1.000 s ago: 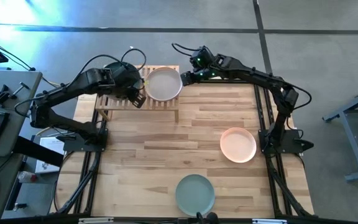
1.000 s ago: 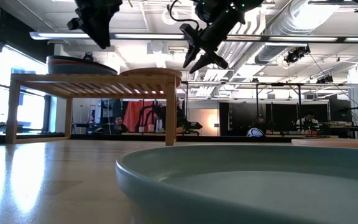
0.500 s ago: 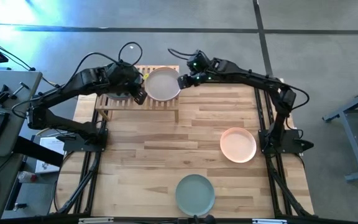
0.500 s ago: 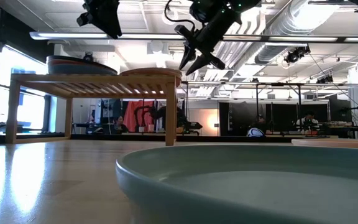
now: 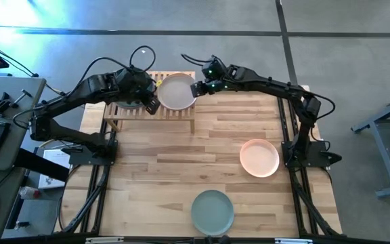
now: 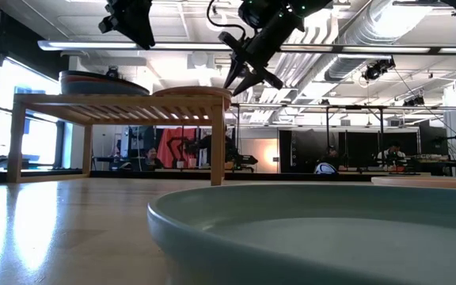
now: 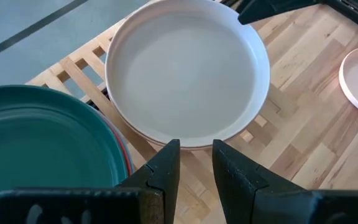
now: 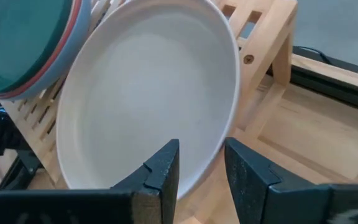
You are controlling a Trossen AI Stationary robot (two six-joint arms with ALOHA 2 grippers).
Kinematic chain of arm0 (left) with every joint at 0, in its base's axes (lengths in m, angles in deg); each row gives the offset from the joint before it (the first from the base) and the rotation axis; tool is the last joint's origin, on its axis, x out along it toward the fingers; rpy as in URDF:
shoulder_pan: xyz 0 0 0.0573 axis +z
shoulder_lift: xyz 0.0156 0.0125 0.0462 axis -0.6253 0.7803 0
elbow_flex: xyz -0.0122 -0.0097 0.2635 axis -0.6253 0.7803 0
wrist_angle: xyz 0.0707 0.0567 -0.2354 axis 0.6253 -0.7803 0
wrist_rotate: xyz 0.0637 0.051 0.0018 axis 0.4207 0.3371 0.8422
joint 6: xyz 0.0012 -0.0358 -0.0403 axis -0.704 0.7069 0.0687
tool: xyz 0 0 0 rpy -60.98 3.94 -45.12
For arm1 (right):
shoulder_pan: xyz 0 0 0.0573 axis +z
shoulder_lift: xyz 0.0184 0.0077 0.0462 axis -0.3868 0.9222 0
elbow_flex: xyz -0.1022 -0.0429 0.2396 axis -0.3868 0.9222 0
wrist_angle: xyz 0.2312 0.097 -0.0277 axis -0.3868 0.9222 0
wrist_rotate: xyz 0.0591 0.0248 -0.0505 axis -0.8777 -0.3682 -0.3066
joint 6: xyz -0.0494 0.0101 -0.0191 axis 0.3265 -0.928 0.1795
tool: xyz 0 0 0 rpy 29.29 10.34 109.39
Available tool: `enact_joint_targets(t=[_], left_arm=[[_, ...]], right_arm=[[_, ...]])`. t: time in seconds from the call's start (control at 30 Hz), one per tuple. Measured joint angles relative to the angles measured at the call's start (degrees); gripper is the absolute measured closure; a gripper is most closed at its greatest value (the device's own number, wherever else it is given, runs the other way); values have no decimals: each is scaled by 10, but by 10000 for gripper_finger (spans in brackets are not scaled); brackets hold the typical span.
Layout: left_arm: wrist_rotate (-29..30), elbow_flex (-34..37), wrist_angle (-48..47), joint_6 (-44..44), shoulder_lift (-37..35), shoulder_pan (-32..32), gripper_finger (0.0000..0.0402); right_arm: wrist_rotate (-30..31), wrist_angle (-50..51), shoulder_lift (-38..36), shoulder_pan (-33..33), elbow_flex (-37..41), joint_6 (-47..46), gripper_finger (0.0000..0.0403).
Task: Place and stack plates onto a shelf
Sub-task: Stack the gray plate on the top of the brown plate
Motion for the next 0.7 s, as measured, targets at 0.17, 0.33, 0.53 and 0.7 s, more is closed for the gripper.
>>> enact_joint_targets(t=[0.17,0.33,0.53,0.7], left_arm=[[0,0,-1,0,0,0,316],[0,0,-1,-9,0,0,316],[0,0,-1,-10,0,0,316],[0,0,-4,-14,0,0,316]], right_arm=[[0,-4,5,6,0,-5,295],[-1,-9,7,13,0,-10,295],[-2,-16,7,17,0,-15,295],[-2,-14,5,13,0,-10,295]])
